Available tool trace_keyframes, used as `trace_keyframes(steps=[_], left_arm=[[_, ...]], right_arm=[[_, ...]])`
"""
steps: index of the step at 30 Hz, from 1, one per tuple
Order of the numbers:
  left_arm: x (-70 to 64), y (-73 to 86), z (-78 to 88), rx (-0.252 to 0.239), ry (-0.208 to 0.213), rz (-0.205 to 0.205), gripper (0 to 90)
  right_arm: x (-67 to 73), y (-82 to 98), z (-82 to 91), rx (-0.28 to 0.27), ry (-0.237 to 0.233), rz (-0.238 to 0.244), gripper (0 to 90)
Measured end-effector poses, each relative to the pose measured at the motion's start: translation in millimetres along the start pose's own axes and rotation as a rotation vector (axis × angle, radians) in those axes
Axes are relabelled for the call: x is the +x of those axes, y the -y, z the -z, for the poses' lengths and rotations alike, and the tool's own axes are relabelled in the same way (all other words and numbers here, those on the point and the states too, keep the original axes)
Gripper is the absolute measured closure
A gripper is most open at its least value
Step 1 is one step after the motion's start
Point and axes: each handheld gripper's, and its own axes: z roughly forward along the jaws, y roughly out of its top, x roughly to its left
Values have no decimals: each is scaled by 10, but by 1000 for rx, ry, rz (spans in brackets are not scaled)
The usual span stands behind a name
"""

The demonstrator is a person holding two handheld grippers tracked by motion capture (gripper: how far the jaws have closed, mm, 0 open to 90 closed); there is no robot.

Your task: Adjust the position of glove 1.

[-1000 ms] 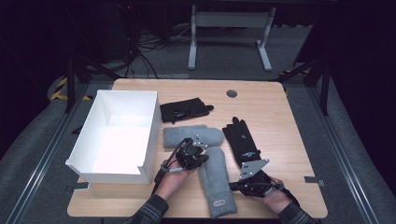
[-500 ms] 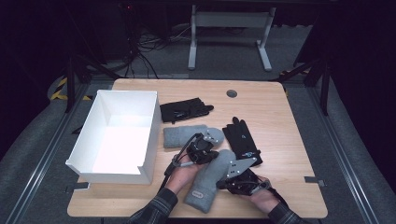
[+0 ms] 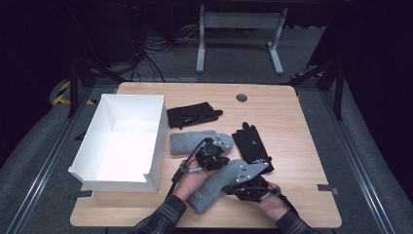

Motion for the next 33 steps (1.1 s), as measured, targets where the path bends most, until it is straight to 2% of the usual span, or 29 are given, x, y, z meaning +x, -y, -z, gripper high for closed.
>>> trace_keyframes(steps=[3,7,8,12,13,14,16,17,18,19,20,23,27,31,33], left_arm=[[2,78,150,-16,-7,14,900],[-52,217,288,-23,-3,9,900],[-62,250,304,-19,2,10,897],[-86,337,289,-9,14,14,890],[-95,353,262,2,20,13,890],[-110,361,211,22,22,6,890],[-127,345,157,27,23,-7,891],[-127,345,157,27,23,-7,892],[-136,334,130,30,27,-10,894],[-142,324,113,36,34,-14,894],[-161,309,70,30,48,-19,898],[-184,292,39,38,55,-26,898],[-236,259,-22,34,69,-39,898],[-244,235,-6,26,60,-50,878],[-216,219,48,24,48,-49,851]], right_arm=[[-66,59,178,-20,29,-29,784],[-248,216,464,-64,112,-97,660],[-314,267,556,-80,150,-117,615],[-499,409,761,-103,257,-172,461],[-499,409,761,-103,257,-172,461],[-607,476,836,-99,303,-197,400],[-690,539,891,-98,343,-222,374],[-690,539,891,-98,343,-222,374],[-776,614,949,-92,365,-250,354],[-776,614,949,-92,365,-250,354],[-831,676,990,-79,388,-270,347],[-862,707,1011,-72,402,-278,338],[-968,799,1053,-58,437,-314,304],[-1076,903,1059,-50,448,-372,272],[-1104,933,1057,-44,465,-381,265]])
